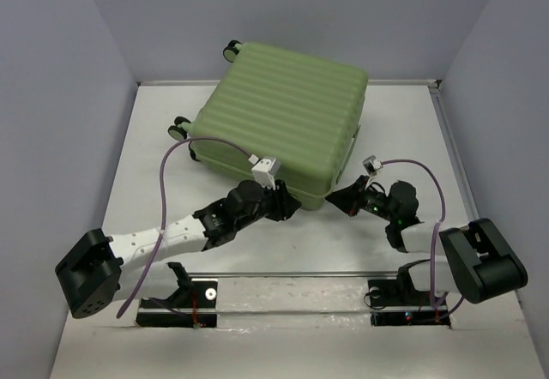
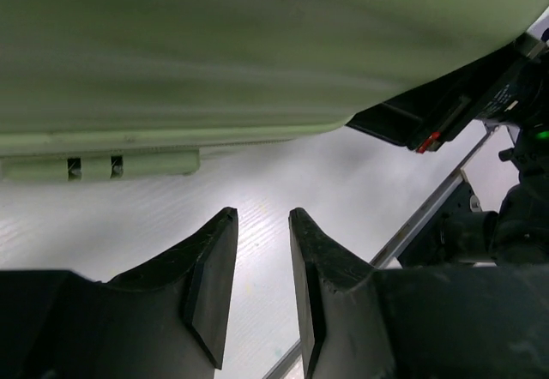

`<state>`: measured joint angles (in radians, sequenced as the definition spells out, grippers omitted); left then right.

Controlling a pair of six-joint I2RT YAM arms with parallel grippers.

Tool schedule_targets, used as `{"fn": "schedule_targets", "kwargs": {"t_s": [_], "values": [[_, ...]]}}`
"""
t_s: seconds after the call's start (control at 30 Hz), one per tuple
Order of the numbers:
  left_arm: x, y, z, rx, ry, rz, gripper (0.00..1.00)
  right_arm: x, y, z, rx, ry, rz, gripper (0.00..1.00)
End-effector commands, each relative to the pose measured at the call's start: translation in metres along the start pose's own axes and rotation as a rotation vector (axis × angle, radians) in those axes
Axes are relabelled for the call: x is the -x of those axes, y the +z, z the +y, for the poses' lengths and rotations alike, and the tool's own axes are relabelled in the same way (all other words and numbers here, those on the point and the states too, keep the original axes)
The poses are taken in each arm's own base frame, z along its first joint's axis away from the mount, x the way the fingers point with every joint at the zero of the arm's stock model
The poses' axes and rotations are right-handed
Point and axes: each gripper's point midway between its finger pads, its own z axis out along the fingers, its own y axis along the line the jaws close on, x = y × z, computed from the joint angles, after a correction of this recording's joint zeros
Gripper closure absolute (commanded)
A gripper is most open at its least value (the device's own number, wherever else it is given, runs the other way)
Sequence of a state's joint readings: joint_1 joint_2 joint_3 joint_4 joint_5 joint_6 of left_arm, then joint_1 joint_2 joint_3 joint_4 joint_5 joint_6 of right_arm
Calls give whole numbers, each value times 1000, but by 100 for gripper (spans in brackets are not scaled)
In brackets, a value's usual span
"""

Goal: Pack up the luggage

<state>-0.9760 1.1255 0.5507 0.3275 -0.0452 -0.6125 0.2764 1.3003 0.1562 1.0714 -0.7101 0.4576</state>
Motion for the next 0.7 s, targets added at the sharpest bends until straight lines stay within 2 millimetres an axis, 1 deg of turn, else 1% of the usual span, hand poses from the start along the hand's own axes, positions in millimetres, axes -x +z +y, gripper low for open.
{"fn": "schedule_targets", "kwargs": {"t_s": [0.0, 0.03, 0.07, 0.1, 0.13, 0.17, 0.2, 0.23, 0.27, 0.3, 0.33, 0.37, 0.4, 0.43, 0.47, 0.5, 0.53, 0.57, 0.63, 0.67], "values": [[36, 14, -23, -39, 59, -101, 59, 31, 8, -4, -37, -90, -97, 93], [45, 18, -28, -38, 67, -118, 59, 25, 8, 0, -33, -78, -75, 93], [43, 25, -24, -19, 88, -112, 60, 22, 8, 1, -49, -77, -67, 93], [53, 28, -28, -13, 95, -134, 60, 8, 6, 0, -74, -48, -21, 93], [56, 32, -28, -7, 104, -136, 60, 9, 8, 12, -74, -65, -28, 93], [55, 38, -27, 7, 114, -131, 60, 3, 8, 16, -85, -65, -9, 93], [66, 41, -32, 9, 124, -157, 61, -13, 5, 16, -112, -41, 49, 93], [69, 44, -32, 15, 127, -161, 61, -19, 4, 22, -114, -40, 71, 93], [69, 50, -31, 22, 130, -156, 61, -21, 5, 34, -112, -55, 69, 93], [79, 52, -38, 9, 127, -175, 61, -26, 3, 39, -119, -49, 85, 93], [81, 53, -40, 6, 131, -178, 61, -38, -2, 37, -154, -34, 120, 93], [82, 57, -41, 9, 133, -176, 61, -48, -4, 48, -129, -19, 146, 93], [91, 59, -47, 0, 131, -194, 61, -52, -7, 54, -125, -11, 155, 93], [95, 60, -47, 2, 131, -200, 61, -52, -8, 58, -123, -6, 149, 93], [96, 63, -47, 4, 130, -200, 61, -57, -7, 73, -85, 3, 163, 93], [104, 64, -52, -3, 129, -213, 61, -60, -7, 78, -79, 5, 177, 93], [106, 66, -54, -5, 130, -215, 62, -63, -6, 85, -66, 2, 192, 93], [112, 69, -55, -8, 129, -220, 62, -66, -1, 97, -53, -12, 225, 93], [117, 71, -59, -19, 126, -224, 62, -69, 5, 105, -65, -34, 252, 93], [119, 74, -57, -18, 117, -221, 62, -69, 8, 109, -67, -40, 256, 93]]}}
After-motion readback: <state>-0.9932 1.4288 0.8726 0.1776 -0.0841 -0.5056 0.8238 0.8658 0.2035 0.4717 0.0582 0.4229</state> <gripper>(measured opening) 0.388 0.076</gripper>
